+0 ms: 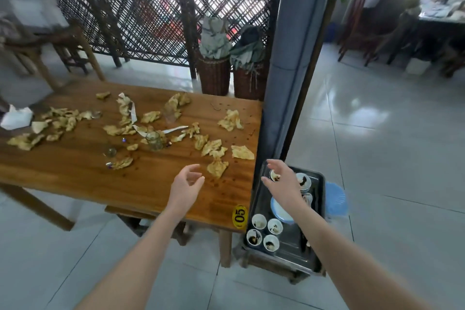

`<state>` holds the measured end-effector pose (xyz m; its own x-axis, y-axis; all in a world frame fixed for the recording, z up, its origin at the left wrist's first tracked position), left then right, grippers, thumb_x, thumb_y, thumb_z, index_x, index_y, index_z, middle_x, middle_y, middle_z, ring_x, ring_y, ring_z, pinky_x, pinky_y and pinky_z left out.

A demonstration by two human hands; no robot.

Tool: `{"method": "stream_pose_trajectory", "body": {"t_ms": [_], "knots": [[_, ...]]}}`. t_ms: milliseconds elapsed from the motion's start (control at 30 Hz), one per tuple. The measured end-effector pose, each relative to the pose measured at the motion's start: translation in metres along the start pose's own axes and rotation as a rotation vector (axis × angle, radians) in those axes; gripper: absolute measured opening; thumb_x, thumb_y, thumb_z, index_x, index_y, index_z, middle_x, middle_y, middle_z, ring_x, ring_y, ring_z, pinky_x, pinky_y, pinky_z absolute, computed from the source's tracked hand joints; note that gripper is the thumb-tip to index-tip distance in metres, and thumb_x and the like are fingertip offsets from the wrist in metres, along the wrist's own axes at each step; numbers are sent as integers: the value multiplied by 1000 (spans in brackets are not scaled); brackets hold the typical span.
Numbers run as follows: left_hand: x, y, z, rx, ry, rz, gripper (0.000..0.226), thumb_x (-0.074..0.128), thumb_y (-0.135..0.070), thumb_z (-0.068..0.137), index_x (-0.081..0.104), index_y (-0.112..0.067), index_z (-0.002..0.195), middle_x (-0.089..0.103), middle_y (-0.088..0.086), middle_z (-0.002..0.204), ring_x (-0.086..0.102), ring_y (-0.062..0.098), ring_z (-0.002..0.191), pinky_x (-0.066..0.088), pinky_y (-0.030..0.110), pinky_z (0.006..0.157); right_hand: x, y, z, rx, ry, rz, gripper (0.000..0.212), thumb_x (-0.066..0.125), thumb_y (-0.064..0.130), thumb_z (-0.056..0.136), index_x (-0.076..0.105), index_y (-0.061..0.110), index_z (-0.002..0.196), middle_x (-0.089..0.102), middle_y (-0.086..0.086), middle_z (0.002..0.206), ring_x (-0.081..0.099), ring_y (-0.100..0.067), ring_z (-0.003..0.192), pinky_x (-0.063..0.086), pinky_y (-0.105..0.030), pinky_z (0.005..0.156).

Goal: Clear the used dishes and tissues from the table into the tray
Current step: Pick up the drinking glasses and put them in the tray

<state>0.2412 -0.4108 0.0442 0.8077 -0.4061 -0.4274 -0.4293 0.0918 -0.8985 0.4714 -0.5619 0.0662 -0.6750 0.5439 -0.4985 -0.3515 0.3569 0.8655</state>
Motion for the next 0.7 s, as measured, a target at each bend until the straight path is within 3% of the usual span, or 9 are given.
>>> {"method": "stream_pose_trajectory", "body": {"t_ms": [67,167,267,367,433,567,700], "knots": [[-32,2,17,8,-27,0,33,61,-21,92,54,-23,124,61,-7,101,57,8,93,43,14,72,20,24,11,-21,-1,-14,46,70,13,84,54,21,126,59,7,120,52,-10,114,38,-17,86],[-80,10,46,7,-49,-2,32,60,-21,93,54,-23,124,61,-7,100,57,9,94,44,17,73,60,56,31,-35,-8,-22,45,70,15,84,54,25,124,61,6,121,52,-5,105,37,-5,69],[-128,24,75,9,-82,13,33,60,-20,93,54,-22,125,62,-5,101,58,8,90,45,13,63,109,85,52,-58,28,3,44,69,13,84,54,24,124,59,5,119,52,-7,107,40,-5,64],[-170,40,97,11,-99,38,34,60,-16,93,54,-18,126,63,-1,101,58,5,86,43,10,57,158,106,66,-51,63,20,44,70,15,84,54,23,124,59,6,117,52,-7,108,43,-9,74],[-190,54,108,-3,-104,48,35,59,-15,93,55,-17,127,63,1,103,58,7,89,43,10,61,186,115,73,-39,82,17,47,71,17,84,53,22,127,60,5,122,53,-8,111,42,-15,81],[-217,82,128,-63,-123,52,36,60,-16,93,54,-16,128,64,4,108,59,14,96,45,14,65,231,122,87,-23,107,-3,47,71,19,84,53,26,126,58,7,124,47,1,105,32,-1,67],[-233,110,146,-115,-132,50,37,59,-16,93,53,-17,130,63,4,112,58,13,100,41,12,63,265,120,107,3,146,-9,49,71,16,84,52,27,128,58,7,123,47,1,105,35,-3,68]]}}
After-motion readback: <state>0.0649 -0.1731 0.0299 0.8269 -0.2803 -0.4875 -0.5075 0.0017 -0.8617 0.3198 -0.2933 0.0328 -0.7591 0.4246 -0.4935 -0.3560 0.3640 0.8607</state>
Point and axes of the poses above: each hand's wrist, its own z-axis towards the middle knuckle, its own x-axis out of the palm, y = z × x, the point moved 8 cm from there along z, towards the middle knuckle
